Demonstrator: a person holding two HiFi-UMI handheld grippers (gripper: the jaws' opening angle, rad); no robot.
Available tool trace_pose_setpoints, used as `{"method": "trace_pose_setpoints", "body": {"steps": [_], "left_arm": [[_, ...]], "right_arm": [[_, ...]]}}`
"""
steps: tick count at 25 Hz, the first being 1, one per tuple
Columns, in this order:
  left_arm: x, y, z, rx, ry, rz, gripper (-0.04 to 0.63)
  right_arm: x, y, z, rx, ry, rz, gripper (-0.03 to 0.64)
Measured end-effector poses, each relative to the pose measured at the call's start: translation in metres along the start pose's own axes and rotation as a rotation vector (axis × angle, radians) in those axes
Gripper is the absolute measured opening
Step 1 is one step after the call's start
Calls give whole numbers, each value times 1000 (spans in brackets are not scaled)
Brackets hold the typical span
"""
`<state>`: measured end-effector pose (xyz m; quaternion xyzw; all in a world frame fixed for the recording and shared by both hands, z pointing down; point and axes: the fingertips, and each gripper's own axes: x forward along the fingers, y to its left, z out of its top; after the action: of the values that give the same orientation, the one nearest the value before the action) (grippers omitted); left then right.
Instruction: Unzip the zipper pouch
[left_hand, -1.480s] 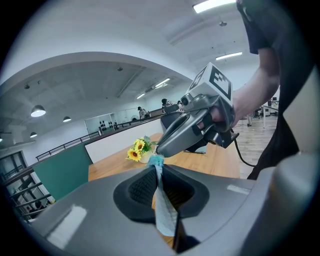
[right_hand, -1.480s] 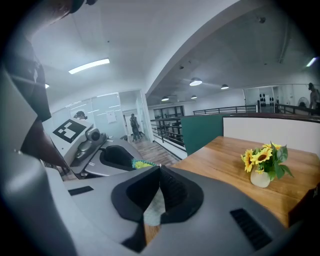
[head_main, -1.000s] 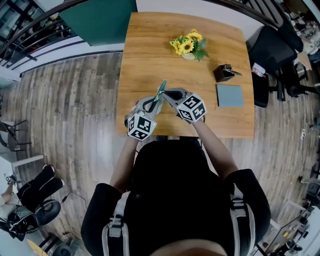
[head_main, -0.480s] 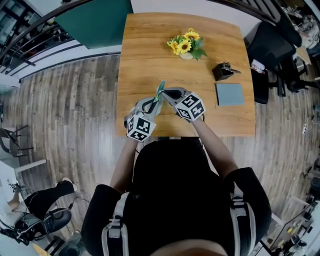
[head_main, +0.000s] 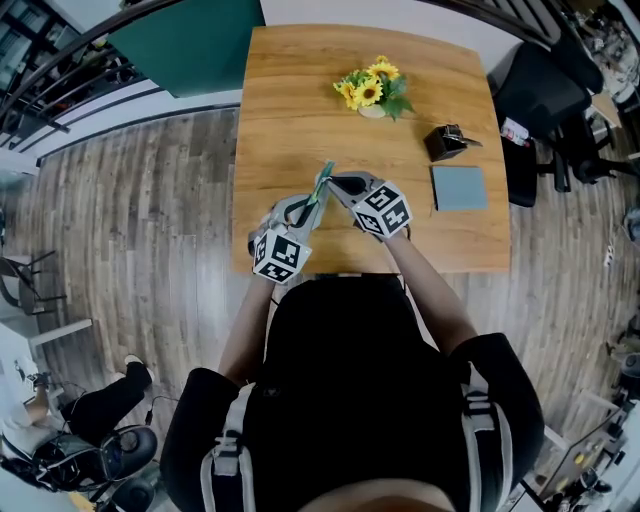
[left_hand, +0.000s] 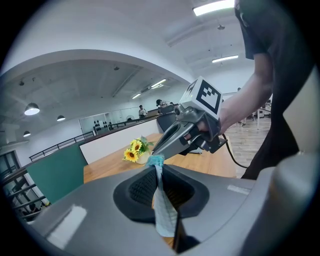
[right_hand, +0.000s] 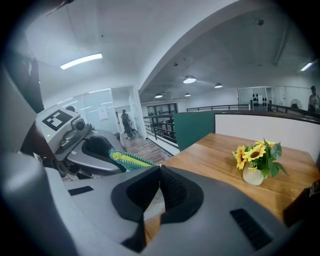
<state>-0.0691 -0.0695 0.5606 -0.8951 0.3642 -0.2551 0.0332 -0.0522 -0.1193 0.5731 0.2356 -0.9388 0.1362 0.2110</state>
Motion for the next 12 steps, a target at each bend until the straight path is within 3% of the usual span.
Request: {"method": "trace_pose_setpoints", "body": {"steps": [12], "left_arm": [[-5, -10, 2, 7, -14, -31, 28]], "right_arm": [[-5, -3, -8, -8, 24, -31, 6]]}}
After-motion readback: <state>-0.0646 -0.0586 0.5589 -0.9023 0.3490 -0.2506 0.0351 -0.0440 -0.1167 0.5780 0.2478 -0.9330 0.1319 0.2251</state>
